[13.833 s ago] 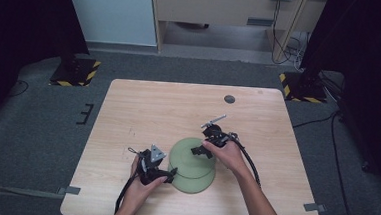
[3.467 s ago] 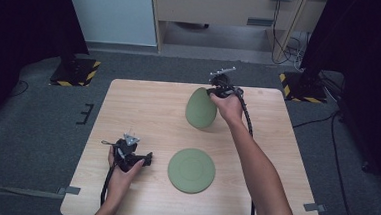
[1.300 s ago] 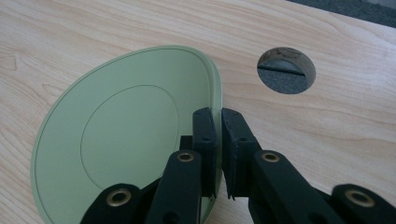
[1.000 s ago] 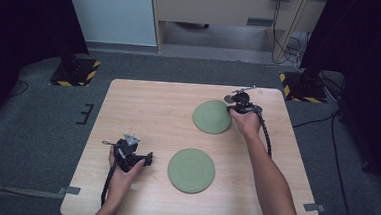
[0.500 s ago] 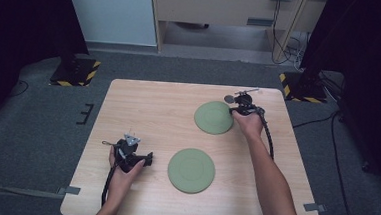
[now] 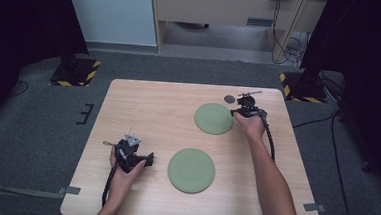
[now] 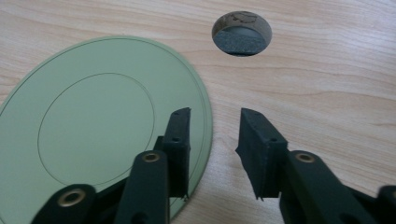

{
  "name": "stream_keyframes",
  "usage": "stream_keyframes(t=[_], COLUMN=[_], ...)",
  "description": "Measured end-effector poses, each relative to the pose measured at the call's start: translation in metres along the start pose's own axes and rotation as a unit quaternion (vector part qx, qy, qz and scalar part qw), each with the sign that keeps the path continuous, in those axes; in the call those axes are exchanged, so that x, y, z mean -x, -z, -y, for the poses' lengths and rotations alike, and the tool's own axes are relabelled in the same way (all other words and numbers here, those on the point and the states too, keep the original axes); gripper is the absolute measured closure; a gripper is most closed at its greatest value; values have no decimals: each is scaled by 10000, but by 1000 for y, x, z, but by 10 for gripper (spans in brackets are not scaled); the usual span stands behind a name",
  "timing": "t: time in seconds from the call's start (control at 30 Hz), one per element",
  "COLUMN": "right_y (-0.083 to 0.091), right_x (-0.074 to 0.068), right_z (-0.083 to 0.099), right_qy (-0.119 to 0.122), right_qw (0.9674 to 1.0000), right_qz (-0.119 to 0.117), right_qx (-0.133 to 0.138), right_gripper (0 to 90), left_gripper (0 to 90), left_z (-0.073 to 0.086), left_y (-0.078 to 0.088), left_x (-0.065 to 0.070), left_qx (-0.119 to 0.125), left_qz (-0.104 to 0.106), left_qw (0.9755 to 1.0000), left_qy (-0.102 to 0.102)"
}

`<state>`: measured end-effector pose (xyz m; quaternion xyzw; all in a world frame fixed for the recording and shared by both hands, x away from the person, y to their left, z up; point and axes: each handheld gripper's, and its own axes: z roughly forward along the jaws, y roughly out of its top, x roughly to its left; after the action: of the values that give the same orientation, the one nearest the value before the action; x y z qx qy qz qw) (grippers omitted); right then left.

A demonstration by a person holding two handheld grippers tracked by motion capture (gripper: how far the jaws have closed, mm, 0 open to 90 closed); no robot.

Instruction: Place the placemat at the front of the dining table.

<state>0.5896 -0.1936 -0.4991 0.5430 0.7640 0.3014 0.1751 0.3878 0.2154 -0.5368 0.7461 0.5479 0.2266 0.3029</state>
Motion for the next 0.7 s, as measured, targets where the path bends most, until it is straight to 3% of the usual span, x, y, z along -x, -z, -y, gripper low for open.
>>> stream_keyframes(t=[0.07,0.2,0.37,0.67,0.7], right_y=[1,6,15,44,55], right_x=[2,3,1,1,2], right_z=[0,-2,-5,0,2], right_qy=[-92,-230,-229,-337,-336], right_qw=[10000,9997,9994,9985,9982], right_qz=[-22,-100,-184,-213,-239], right_qx=[-4,76,206,375,430], right_gripper=[492,361,218,133,108], left_gripper=[4,4,4,3,3], left_z=[0,0,0,0,0], left_y=[0,0,0,0,0], left_x=[0,0,0,0,0], left_qx=[0,-1,-2,-1,-1], left_qz=[-1,2,1,2,7], left_qw=[10000,10000,10000,10000,10000], left_qy=[1,1,1,4,4])
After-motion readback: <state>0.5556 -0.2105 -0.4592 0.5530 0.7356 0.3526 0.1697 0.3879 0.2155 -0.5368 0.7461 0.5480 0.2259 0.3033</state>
